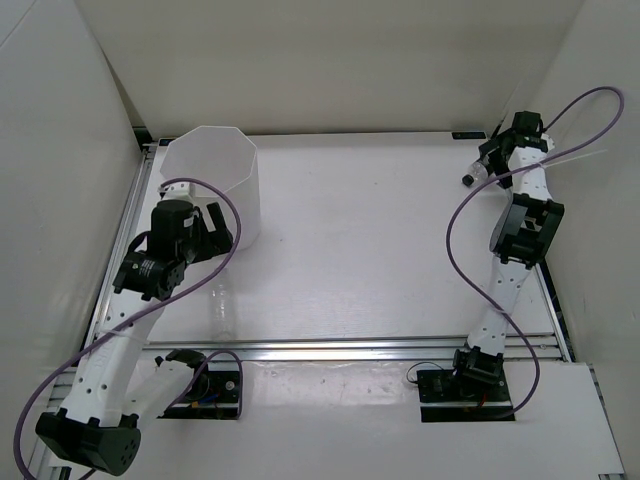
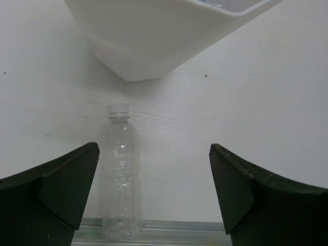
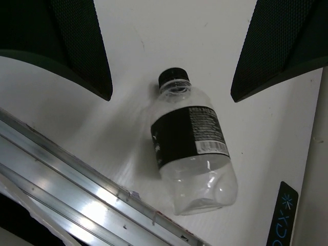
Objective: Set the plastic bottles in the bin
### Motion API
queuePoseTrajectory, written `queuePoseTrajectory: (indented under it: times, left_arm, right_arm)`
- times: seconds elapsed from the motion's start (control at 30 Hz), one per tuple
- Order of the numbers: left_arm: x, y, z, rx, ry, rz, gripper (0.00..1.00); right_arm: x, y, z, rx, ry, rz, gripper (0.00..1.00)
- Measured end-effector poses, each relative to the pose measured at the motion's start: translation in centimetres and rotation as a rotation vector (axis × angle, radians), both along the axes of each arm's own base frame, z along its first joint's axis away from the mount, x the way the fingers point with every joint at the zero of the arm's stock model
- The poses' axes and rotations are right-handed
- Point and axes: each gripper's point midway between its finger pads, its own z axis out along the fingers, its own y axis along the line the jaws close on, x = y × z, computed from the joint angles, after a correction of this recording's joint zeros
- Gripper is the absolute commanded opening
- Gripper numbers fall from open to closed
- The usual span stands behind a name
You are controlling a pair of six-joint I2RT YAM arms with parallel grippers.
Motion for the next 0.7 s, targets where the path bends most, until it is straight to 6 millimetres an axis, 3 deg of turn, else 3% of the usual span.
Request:
queuePoseTrajectory:
  times: [0.3, 0.5, 0.7]
  left_arm:
    - [-0.3, 0.1, -0.7, -0.029, 0.029, 0.041, 1.0]
    - [0.2, 0.0, -1.8, -0.027, 0.071, 0.054, 1.0]
    - [0.6, -0.2, -2.9, -0.018, 0.115, 0.059, 1.0]
  right_arm:
    - [3.2, -0.3, 0.0, 0.006, -0.109, 0.081, 1.0]
    - [3.7, -0.5, -1.0, 0.023, -0.119, 0.094, 1.0]
    - [3.9, -0.4, -2.4, 0.045, -0.115, 0.106, 0.89]
